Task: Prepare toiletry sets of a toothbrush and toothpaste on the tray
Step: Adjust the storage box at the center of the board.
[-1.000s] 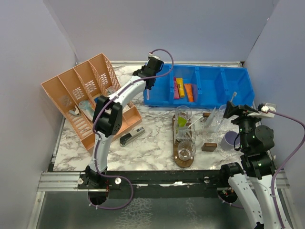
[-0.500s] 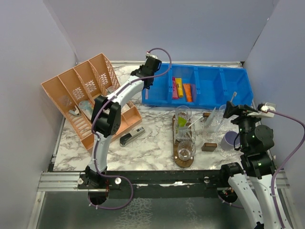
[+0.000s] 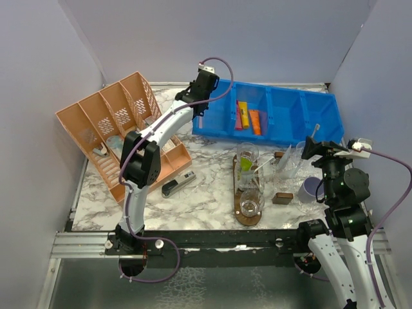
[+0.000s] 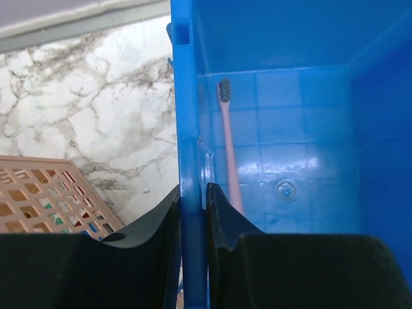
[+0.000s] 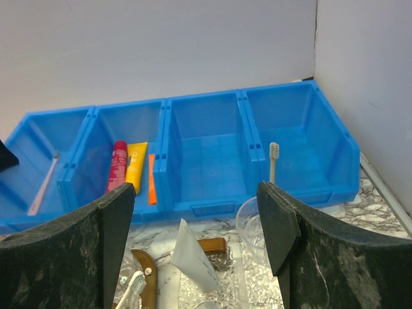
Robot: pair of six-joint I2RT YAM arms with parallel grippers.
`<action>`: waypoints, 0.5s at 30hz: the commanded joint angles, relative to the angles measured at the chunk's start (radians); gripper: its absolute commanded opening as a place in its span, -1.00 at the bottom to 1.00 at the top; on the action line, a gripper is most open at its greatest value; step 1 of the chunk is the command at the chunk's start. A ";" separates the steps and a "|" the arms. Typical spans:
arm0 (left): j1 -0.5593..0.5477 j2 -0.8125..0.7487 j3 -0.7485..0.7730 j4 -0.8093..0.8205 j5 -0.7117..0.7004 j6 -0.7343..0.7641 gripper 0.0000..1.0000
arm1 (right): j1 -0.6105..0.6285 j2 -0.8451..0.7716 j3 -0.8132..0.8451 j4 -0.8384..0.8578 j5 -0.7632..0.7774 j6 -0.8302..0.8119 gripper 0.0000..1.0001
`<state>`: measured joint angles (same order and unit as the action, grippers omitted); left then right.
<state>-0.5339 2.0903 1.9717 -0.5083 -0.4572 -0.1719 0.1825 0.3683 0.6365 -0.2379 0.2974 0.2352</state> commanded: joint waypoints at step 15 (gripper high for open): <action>0.045 0.125 -0.052 0.030 0.064 -0.010 -1.00 | 0.008 0.005 -0.005 0.015 -0.002 0.009 0.53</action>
<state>-0.4908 2.2112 1.9320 -0.4950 -0.4187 -0.2245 0.1825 0.3683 0.6365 -0.2379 0.2974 0.2352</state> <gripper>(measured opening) 0.196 0.768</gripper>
